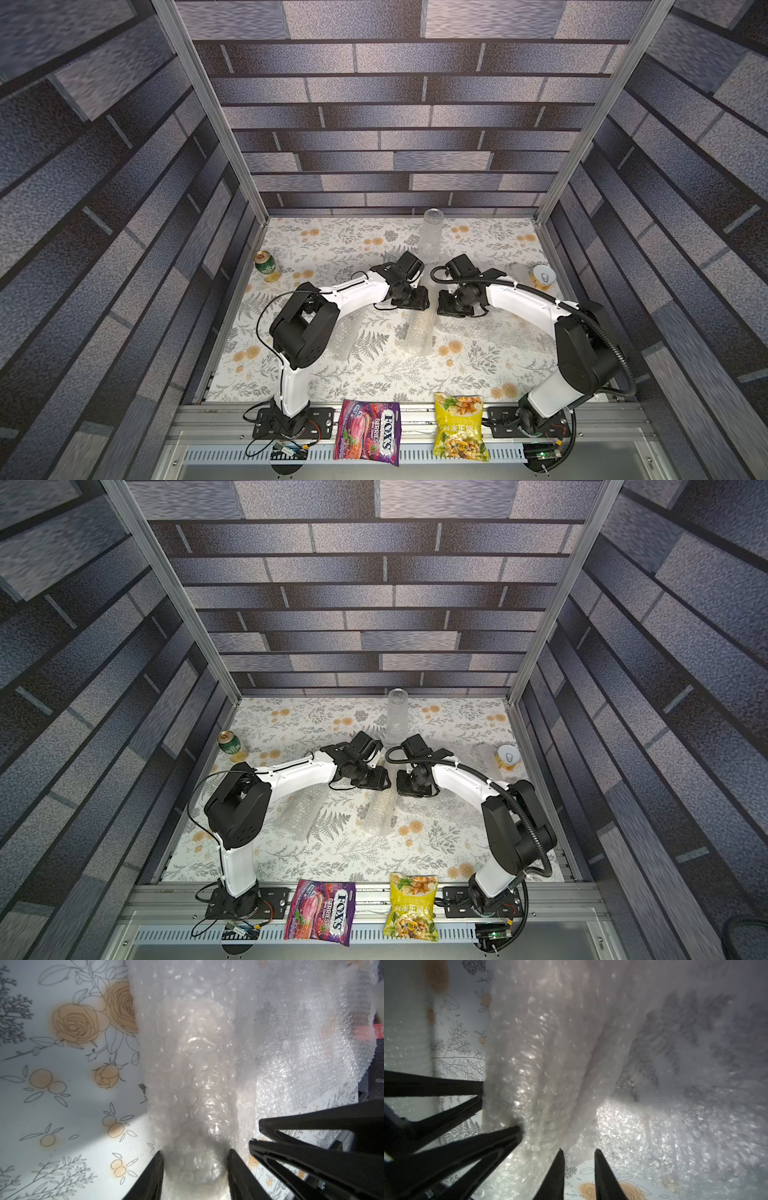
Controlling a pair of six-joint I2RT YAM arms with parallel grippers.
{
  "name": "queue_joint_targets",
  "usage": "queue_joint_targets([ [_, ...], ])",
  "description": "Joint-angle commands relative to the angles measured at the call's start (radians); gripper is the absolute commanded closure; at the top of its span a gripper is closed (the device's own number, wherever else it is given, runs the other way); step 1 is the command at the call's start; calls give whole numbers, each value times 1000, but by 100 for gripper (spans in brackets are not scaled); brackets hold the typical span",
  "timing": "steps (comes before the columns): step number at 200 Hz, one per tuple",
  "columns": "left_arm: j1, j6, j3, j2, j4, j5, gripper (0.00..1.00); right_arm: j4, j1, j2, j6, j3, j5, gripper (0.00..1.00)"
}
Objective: Unwrap the vase from the bubble wrap
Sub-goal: Unwrap the bubble wrap at the center of the board.
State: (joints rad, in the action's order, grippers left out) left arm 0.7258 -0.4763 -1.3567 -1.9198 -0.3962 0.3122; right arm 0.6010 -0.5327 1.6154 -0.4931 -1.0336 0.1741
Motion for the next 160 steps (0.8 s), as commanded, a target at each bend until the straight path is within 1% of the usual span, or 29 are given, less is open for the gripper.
queue_joint_targets([
  [1, 2, 22, -1, -34, -87, -44, 50, -26, -9, -6, -35, 8, 13, 73],
  [43, 2, 23, -8, -36, -88, -44, 50, -30, -25, 5, -45, -5, 14, 72],
  [64, 1, 24, -7, -36, -88, -44, 50, -19, -26, -23, -47, -8, -9, 72],
  [121, 1, 25, -4, -34, -89, -45, 50, -12, -27, -82, -59, -23, -23, 72],
  [160, 1, 27, -4, -35, -91, -44, 50, -31, -33, -51, -63, -23, -22, 72],
])
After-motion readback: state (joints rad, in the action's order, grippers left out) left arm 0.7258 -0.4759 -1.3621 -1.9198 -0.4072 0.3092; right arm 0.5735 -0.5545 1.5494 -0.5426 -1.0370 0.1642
